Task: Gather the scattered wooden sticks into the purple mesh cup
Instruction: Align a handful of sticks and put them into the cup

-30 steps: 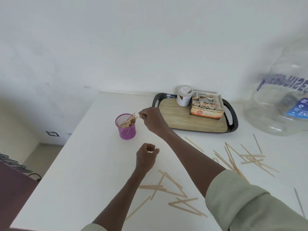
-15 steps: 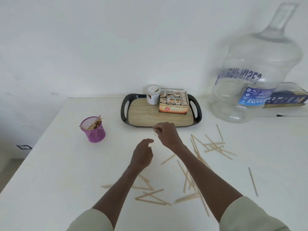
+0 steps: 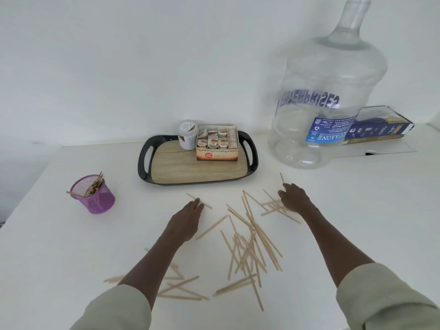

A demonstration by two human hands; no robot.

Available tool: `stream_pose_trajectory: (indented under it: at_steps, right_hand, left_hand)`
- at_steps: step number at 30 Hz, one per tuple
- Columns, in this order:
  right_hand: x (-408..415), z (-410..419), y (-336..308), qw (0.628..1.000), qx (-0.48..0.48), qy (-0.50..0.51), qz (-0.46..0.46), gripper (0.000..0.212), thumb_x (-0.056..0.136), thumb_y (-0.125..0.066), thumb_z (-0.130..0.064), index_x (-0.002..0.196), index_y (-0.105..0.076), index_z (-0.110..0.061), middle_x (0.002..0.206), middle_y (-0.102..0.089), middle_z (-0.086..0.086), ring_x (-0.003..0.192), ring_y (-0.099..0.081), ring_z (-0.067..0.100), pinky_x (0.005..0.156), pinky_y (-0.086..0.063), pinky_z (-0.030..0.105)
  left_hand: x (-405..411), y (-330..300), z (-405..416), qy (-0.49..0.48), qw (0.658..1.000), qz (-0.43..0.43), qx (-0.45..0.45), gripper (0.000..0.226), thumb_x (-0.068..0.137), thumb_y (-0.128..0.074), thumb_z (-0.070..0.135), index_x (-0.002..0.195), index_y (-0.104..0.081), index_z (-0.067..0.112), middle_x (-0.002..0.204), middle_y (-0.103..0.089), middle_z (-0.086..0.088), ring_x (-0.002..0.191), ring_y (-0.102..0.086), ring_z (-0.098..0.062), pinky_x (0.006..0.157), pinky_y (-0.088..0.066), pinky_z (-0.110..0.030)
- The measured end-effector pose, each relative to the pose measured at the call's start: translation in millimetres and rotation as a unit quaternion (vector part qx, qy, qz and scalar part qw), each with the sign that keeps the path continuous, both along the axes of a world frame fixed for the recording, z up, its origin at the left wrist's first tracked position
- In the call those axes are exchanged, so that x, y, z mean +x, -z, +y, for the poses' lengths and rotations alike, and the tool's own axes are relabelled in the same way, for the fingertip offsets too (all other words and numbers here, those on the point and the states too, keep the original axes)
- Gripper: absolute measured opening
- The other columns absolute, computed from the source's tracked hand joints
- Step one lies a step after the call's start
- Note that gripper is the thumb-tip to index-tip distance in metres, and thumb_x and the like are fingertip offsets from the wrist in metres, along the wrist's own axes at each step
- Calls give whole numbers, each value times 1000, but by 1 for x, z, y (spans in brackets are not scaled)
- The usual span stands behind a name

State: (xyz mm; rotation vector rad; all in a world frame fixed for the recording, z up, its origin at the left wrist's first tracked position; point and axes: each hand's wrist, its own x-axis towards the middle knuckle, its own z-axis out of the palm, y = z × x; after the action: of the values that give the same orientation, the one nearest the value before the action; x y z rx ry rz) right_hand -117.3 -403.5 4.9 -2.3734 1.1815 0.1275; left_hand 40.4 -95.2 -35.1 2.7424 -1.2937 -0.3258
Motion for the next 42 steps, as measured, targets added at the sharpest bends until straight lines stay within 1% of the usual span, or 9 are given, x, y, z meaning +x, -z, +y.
stream_pose_trajectory:
  at_steps: [3,6,11,19,23,26,30,34,42]
  right_hand:
    - [-3,-15,8,994,14,-73,79,47,105,-27,-22,151,-32,-10,159,-22,18,147,-20,35,120,-22,42]
    - [2,-17,5,993,5,-107,46,37,105,-30,-23,131,-48,-4,145,-42,16,135,-39,32,111,-34,40]
    - [-6,-21,9,984,-59,-167,1,31,100,-40,-13,120,-61,-3,125,-65,14,117,-58,34,95,-47,38]
    - [-41,-7,20,975,-91,-191,-62,24,87,-47,-1,91,-71,-3,95,-73,12,94,-65,36,84,-52,39]
    - [-45,7,24,972,-90,-196,-93,22,95,-55,-19,98,-67,-1,95,-67,15,94,-63,34,81,-47,35]
    - [-47,23,28,981,-61,-177,-55,51,96,-51,-50,114,-61,-3,113,-58,15,111,-54,31,94,-46,39]
    - [-51,44,29,982,-49,-184,9,93,72,-46,-88,117,-56,-8,122,-45,8,118,-42,27,98,-45,44]
    - [-53,57,27,970,-62,-230,50,101,55,-61,-89,117,-51,-9,120,-40,6,114,-40,26,95,-45,43]
    - [-51,55,23,985,-17,-172,-25,43,80,-77,-32,112,-64,-5,117,-54,7,114,-49,24,85,-40,31]
  left_hand:
    - [-5,-2,-2,-15,999,-46,-11,58,93,-37,-3,148,-36,14,153,-32,-4,136,-36,-21,87,-52,-37]
    - [-6,-1,-1,-31,998,-59,6,40,98,-37,7,137,-47,12,134,-45,-6,118,-47,-24,70,-48,-36]
    - [-7,-3,6,-78,993,-82,-12,32,93,-39,1,114,-60,12,103,-56,-4,101,-54,-24,71,-49,-36]
    - [-39,2,2,-170,977,18,-131,24,99,-43,16,104,-64,8,97,-60,-10,97,-60,-31,77,-51,-41]
    - [-68,-2,-7,-155,977,75,-126,54,94,-49,58,115,-64,10,110,-58,-11,106,-56,-29,86,-51,-41]
    - [-95,-2,-13,-141,981,88,-96,89,78,-41,84,128,-55,11,125,-49,-10,117,-45,-27,93,-47,-39]
    - [-126,-2,-21,-140,988,53,-45,122,53,-32,102,134,-43,11,137,-36,-8,121,-37,-27,99,-42,-40]
    - [-141,-2,-27,-153,987,42,-38,111,58,-53,91,134,-39,12,136,-32,-8,121,-34,-28,101,-39,-37]
    - [-128,-7,-31,-231,951,110,-175,34,91,-67,32,117,-63,11,116,-55,-7,112,-53,-26,85,-46,-34]
